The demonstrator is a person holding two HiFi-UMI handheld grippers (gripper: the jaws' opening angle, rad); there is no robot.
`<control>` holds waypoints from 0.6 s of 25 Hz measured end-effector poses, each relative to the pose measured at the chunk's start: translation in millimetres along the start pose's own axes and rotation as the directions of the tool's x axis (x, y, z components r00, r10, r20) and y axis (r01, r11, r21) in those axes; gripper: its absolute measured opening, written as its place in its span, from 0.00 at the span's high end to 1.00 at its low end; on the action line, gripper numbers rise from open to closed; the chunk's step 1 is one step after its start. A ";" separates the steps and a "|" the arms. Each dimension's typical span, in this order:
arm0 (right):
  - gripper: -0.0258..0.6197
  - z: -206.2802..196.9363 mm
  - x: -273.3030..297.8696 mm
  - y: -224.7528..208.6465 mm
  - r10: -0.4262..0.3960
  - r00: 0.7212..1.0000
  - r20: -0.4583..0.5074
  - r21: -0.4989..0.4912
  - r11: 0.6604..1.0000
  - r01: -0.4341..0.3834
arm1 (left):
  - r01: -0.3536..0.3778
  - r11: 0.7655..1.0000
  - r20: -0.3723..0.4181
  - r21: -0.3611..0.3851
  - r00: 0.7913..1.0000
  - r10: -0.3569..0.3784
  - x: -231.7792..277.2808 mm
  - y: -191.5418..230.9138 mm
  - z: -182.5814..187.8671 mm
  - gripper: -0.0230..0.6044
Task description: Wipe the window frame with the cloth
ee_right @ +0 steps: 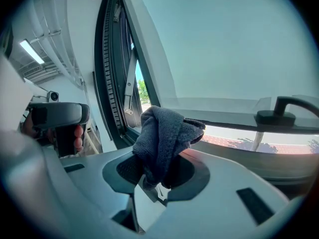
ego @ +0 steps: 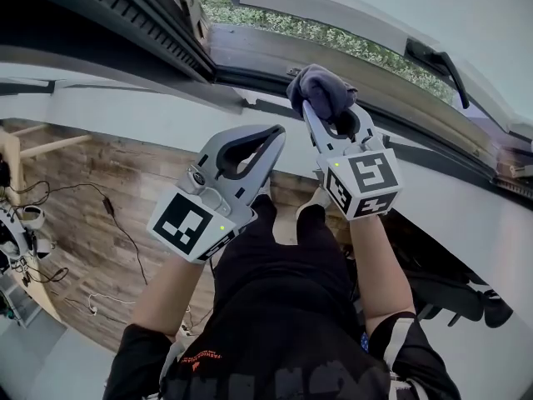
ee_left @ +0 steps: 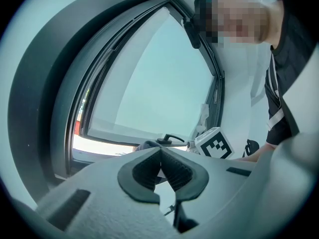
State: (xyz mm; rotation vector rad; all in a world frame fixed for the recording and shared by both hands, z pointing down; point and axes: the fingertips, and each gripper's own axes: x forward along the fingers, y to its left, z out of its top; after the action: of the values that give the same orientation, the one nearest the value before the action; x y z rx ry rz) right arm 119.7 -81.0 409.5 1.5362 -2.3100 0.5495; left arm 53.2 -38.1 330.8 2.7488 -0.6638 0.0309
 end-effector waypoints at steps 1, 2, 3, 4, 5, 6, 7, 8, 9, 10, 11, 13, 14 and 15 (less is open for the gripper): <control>0.79 -0.6 -1.9 -2.1 -0.003 1.000 0.000 0.003 1.000 0.003 | 0.003 1.000 -0.001 0.001 1.000 -0.003 1.6 -1.8 0.0 0.93; 0.79 -1.1 -3.8 -4.1 -0.006 1.000 0.001 0.005 1.000 0.006 | 0.006 1.000 -0.002 0.001 1.000 -0.006 3.1 -3.6 0.1 0.93; 0.79 -1.5 -5.6 -6.0 -0.009 1.000 0.001 0.007 1.000 0.009 | 0.009 1.000 -0.004 0.002 1.000 -0.009 4.5 -5.3 0.2 0.93; 0.79 -2.0 -7.3 -7.8 -0.011 1.000 0.002 0.009 1.000 0.011 | 0.012 1.000 -0.005 0.003 1.000 -0.012 5.8 -7.0 0.3 0.93; 0.79 -2.4 -8.9 -9.7 -0.014 1.000 0.003 0.010 1.000 0.014 | 0.014 1.000 -0.006 0.004 1.000 -0.014 7.3 -8.6 0.4 0.93; 0.79 -2.7 -10.4 -11.5 -0.016 1.000 0.004 0.012 1.000 0.016 | 0.017 1.000 -0.007 0.006 1.000 -0.017 8.7 -10.2 0.5 0.93; 0.79 -3.1 -11.8 -13.2 -0.019 1.000 0.005 0.014 1.000 0.019 | 0.019 1.000 -0.008 0.007 1.000 -0.019 10.1 -11.7 0.4 0.93; 0.79 -3.6 -13.1 -14.8 -0.021 1.000 0.006 0.016 1.000 0.021 | 0.021 1.000 -0.010 0.007 1.000 -0.021 11.5 -13.1 0.2 0.93; 0.79 -4.1 -14.3 -16.2 -0.023 1.000 0.006 0.018 1.000 0.022 | 0.023 1.000 -0.011 0.007 1.000 -0.023 12.7 -14.5 -0.2 0.93; 0.79 -4.7 -15.4 -17.5 -0.024 1.000 0.007 0.020 1.000 0.024 | 0.025 1.000 -0.012 0.008 1.000 -0.025 13.7 -15.7 -0.4 0.93; 0.79 -5.1 -16.3 -18.7 -0.026 1.000 0.007 0.021 0.999 0.026 | 0.028 1.000 -0.012 0.008 1.000 -0.027 14.7 -16.8 -0.5 0.93; 0.79 -5.8 -18.0 -20.7 -0.030 1.000 0.008 0.023 0.999 0.030 | 0.031 0.999 -0.012 0.009 0.999 -0.031 16.2 -18.7 -0.6 0.93; 0.79 -6.1 -18.8 -21.5 -0.031 0.999 0.008 0.024 0.999 0.031 | 0.032 0.999 -0.012 0.010 0.999 -0.032 16.6 -19.5 -0.5 0.93; 0.79 -6.4 -19.5 -22.1 -0.033 0.999 0.008 0.024 0.999 0.033 | 0.033 0.999 -0.012 0.010 0.999 -0.033 16.9 -20.3 -0.4 0.93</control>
State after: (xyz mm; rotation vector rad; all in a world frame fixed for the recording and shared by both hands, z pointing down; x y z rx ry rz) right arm 147.8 -70.0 409.3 1.5870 -2.2879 0.5660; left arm 77.4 -28.3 326.8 2.7671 -0.6168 0.0427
